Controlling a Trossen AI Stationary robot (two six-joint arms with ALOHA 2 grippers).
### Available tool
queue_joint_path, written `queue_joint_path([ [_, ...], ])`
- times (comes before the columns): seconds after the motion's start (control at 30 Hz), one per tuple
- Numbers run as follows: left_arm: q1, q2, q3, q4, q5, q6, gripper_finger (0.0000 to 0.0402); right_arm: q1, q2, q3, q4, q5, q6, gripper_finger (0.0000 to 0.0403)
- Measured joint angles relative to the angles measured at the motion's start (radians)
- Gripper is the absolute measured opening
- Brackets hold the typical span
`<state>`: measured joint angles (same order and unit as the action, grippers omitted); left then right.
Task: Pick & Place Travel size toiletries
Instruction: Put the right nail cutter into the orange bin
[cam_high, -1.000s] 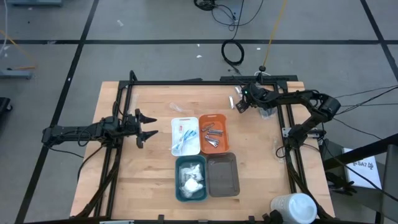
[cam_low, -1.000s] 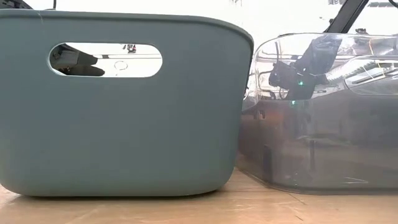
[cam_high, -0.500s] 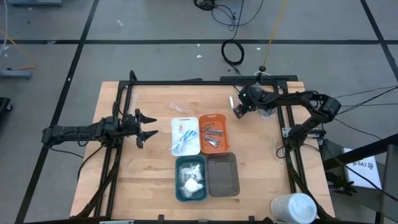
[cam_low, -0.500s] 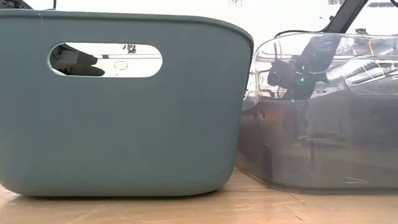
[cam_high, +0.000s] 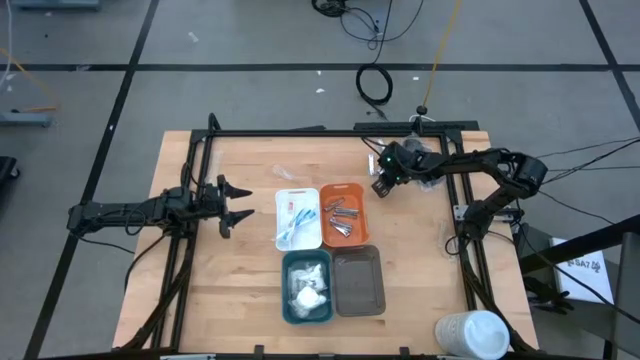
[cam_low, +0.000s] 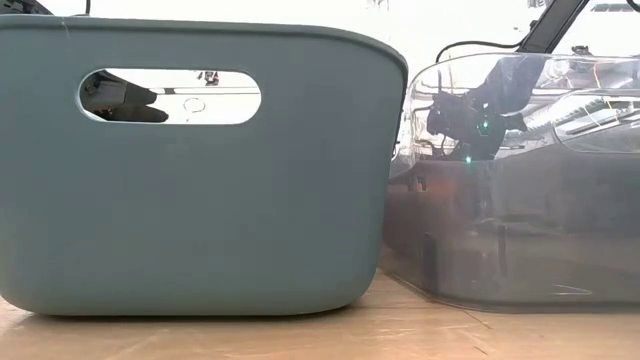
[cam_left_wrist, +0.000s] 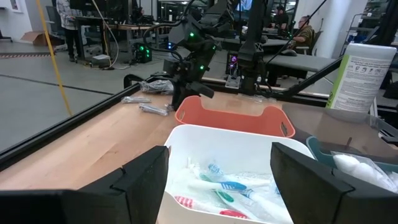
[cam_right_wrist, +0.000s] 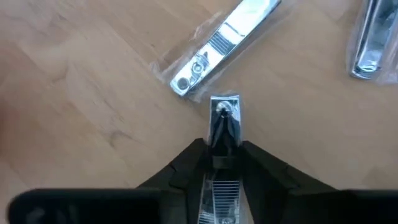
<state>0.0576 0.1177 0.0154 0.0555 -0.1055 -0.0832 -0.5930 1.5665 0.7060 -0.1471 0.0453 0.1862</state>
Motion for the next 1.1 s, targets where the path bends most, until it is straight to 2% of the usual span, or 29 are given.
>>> queue_joint_path([
  [0.2,0.000,0.000,0.000,0.000,0.000,0.000,0.0274,0.000,0.000,0.000,0.000,-0.002,-0.022,0.0050],
  [0.53,0.000,0.000,0.000,0.000,0.000,0.000,0.0274,0.000,-0.026,-0.003,-0.006,-0.003,-0.038,0.0059],
  [0.9,0.000,0.000,0.000,0.000,0.000,0.000,0.0274,0.011,-0.214,-0.005,-0.006,-0.002,-0.045,0.0058],
  [1.1,0.000,0.000,0.000,0.000,0.000,0.000,0.0274,0.079,-0.328,-0.004,0.016,-0.002,-0.043,0.0056],
])
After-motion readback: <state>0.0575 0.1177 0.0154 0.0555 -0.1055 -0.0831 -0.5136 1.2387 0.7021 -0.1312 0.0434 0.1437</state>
